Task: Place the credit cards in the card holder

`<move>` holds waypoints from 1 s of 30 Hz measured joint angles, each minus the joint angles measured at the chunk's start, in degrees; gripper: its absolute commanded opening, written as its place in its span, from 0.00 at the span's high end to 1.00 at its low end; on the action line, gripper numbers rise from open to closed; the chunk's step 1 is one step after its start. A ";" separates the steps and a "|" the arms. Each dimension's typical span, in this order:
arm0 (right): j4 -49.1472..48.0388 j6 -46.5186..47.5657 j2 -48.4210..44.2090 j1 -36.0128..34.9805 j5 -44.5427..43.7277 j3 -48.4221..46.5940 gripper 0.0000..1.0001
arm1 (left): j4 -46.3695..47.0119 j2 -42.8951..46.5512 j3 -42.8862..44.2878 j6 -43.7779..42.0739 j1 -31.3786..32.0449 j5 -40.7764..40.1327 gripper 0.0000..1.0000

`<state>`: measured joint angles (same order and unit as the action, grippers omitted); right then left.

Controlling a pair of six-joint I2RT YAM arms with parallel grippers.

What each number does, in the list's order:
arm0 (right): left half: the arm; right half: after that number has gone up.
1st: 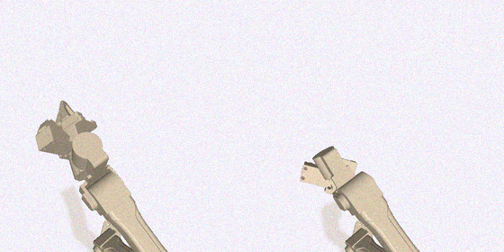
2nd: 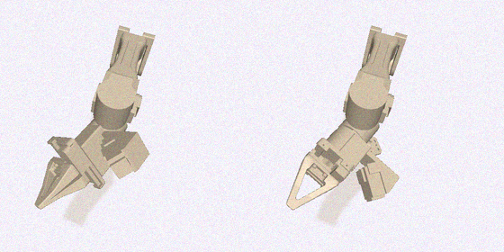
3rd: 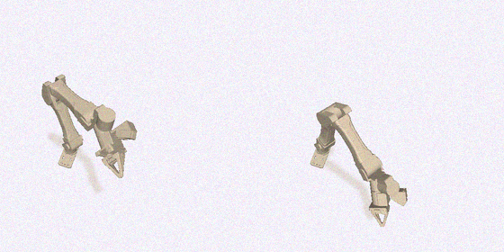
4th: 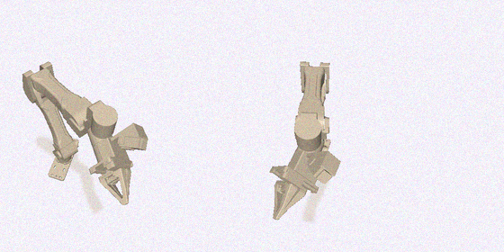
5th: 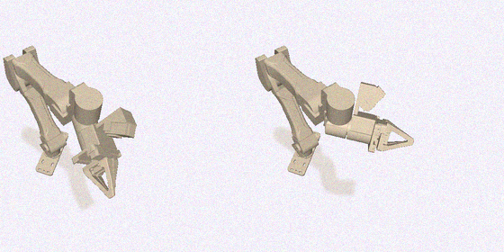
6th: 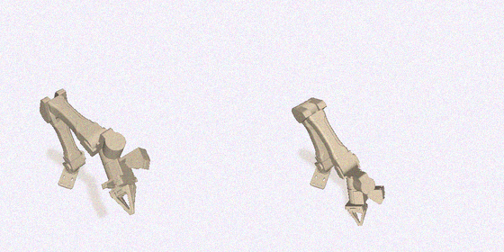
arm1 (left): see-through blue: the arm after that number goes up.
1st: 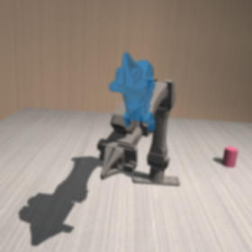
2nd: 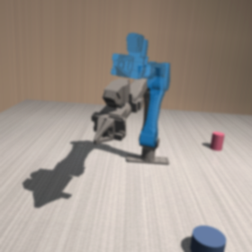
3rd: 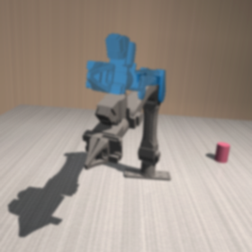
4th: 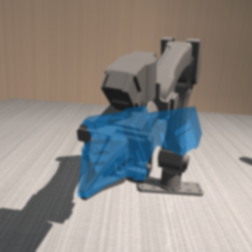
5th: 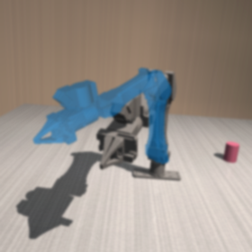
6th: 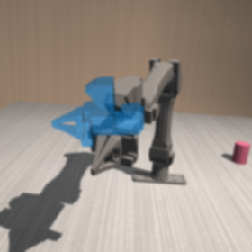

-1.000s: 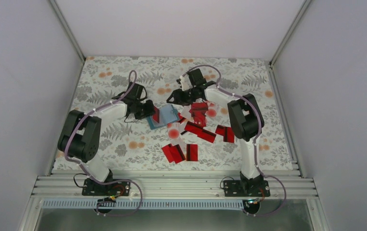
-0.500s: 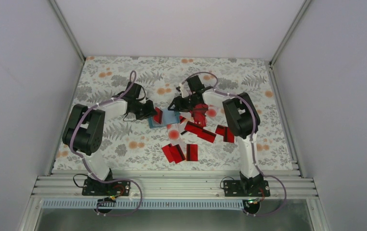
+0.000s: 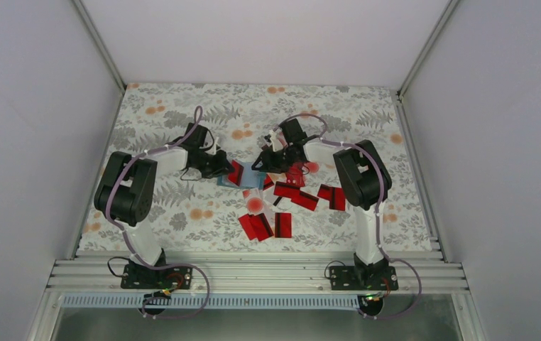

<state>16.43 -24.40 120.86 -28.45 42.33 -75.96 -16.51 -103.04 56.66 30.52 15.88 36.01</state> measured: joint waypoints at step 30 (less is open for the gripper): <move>1.86 3.85 -0.04 -0.09 -0.74 -0.33 0.57 | 0.17 -6.78 2.93 -6.51 -1.42 9.94 0.98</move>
<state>18.28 -20.56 120.81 -28.53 41.58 -76.29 -16.34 -109.82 59.59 24.01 14.46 45.95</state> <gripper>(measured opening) 0.431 0.027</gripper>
